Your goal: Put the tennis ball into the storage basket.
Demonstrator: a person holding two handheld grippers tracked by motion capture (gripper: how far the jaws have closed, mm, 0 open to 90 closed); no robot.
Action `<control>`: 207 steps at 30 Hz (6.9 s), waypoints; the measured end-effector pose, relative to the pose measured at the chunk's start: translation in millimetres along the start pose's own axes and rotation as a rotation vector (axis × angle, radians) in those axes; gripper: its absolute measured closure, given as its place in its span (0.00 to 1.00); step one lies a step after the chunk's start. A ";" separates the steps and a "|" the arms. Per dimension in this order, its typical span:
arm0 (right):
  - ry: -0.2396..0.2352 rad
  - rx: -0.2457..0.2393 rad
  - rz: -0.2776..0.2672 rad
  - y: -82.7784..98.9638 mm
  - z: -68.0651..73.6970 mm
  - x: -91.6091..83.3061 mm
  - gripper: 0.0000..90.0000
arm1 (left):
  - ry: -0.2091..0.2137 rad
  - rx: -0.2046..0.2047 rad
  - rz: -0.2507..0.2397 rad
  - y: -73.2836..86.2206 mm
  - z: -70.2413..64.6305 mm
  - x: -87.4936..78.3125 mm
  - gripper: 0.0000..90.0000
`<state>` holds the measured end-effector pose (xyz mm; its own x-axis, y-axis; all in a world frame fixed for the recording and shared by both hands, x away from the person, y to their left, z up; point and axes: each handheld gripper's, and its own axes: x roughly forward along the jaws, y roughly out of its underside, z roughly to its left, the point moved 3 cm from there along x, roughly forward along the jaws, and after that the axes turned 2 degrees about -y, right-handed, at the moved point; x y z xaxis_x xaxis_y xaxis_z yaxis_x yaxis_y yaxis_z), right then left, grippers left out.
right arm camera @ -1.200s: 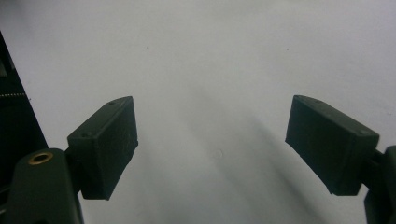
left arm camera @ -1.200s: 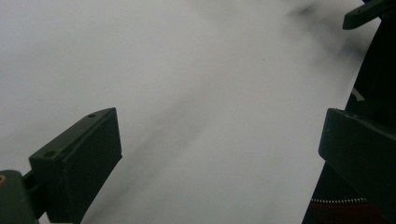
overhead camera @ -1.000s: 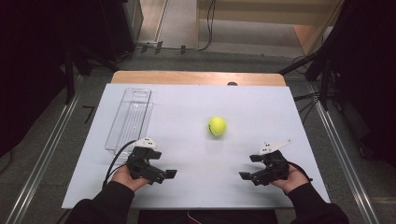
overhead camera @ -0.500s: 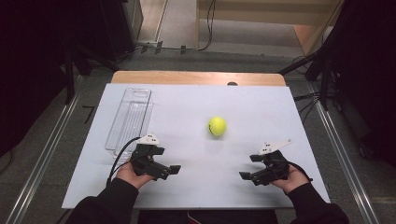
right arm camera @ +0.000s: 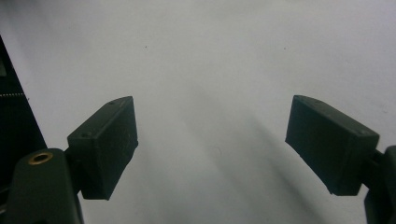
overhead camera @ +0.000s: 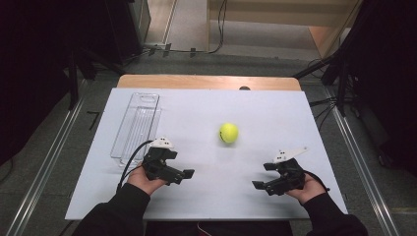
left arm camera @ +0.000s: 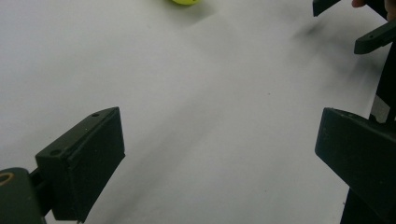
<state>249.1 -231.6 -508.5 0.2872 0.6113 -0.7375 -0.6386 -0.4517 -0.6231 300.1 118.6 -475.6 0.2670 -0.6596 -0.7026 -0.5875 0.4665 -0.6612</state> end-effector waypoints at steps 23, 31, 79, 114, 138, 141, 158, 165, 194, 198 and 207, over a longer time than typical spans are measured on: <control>-0.003 0.002 -0.002 0.0 -0.1 -0.6 0.16 | -0.006 0.007 -0.007 -20.6 4.2 12.6 0.02; -0.001 0.000 -0.004 0.0 -0.5 -0.8 0.16 | -0.006 0.028 -0.002 -27.5 2.2 16.2 0.02; 0.004 0.010 -0.020 0.0 -1.6 -2.6 0.16 | 0.024 0.072 0.025 -84.3 3.3 39.7 0.02; 0.010 0.017 -0.022 -0.2 -1.7 -2.4 0.16 | 0.046 0.129 0.041 -127.2 5.0 71.0 0.02; 0.018 0.037 -0.042 0.7 -4.2 -4.1 0.16 | 0.057 0.141 0.029 -148.3 4.3 89.3 0.04; 0.030 0.063 -0.053 0.0 -5.7 -5.2 0.16 | 0.057 0.142 0.028 -150.5 4.9 92.4 0.04; 0.048 0.060 -0.052 -0.5 -6.2 -3.6 0.16 | 0.034 0.135 0.002 -161.4 9.0 104.3 0.06; 0.042 0.054 -0.055 -1.0 -5.3 -3.0 0.16 | 0.034 0.150 0.023 -168.4 3.2 115.6 0.06; 0.034 0.062 -0.052 0.3 -4.9 -3.6 0.16 | 0.011 0.147 0.089 -154.6 5.1 141.5 0.06; 0.033 0.062 -0.049 0.4 -4.6 -3.2 0.16 | 0.011 0.141 0.098 -151.2 6.0 145.0 0.06; 0.026 0.057 -0.045 0.5 -4.0 -2.6 0.16 | 0.003 0.139 0.117 -145.3 9.9 151.4 0.08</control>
<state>250.9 -236.0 -507.9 0.3346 0.6130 -0.7158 -0.6639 -0.3857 -0.6406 433.5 -43.2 -488.6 0.2003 -0.5979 -0.7762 -0.5029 0.6172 -0.6052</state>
